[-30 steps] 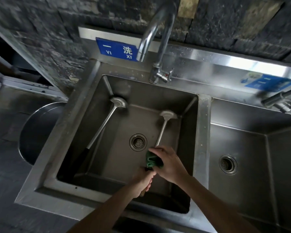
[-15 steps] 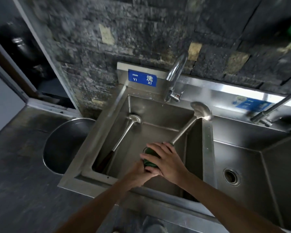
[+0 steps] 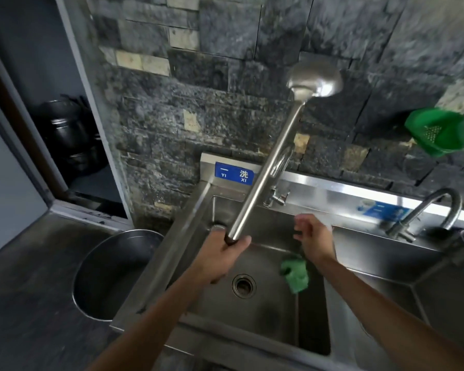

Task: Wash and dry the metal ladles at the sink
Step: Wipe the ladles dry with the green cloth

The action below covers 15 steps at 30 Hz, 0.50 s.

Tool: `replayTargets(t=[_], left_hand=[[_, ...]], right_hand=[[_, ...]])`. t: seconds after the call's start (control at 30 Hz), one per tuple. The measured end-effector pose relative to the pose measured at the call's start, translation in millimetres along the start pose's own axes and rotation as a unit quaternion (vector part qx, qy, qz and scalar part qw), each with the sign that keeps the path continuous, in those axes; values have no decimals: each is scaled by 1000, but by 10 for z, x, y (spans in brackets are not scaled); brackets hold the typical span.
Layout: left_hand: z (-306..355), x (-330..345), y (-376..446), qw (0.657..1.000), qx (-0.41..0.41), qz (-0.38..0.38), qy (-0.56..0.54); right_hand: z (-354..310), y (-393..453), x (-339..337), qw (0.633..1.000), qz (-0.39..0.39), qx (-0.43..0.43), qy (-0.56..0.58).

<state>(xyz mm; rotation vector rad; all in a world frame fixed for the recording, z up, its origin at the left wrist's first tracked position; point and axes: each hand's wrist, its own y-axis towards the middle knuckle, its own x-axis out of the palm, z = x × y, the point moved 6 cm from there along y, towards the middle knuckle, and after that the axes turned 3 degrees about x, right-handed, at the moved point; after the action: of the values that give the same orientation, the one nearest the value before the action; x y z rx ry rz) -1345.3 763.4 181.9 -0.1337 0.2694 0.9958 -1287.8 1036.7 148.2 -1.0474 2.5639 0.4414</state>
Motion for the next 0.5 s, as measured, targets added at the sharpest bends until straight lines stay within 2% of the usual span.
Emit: replayTargets(t=[0.1, 0.2, 0.33, 0.5], left_hand=[[114, -104, 51, 1000, 26, 6, 17], [-99, -119, 95, 995, 34, 14, 95], [-459, 53, 129, 985, 3, -8, 172], [-779, 339, 221, 979, -39, -29, 198]], right_hand=[[313, -156, 210, 998, -26, 58, -12], [564, -240, 170, 994, -40, 94, -49], [844, -262, 70, 989, -55, 120, -68], [1189, -219, 13, 982, -66, 158, -78]])
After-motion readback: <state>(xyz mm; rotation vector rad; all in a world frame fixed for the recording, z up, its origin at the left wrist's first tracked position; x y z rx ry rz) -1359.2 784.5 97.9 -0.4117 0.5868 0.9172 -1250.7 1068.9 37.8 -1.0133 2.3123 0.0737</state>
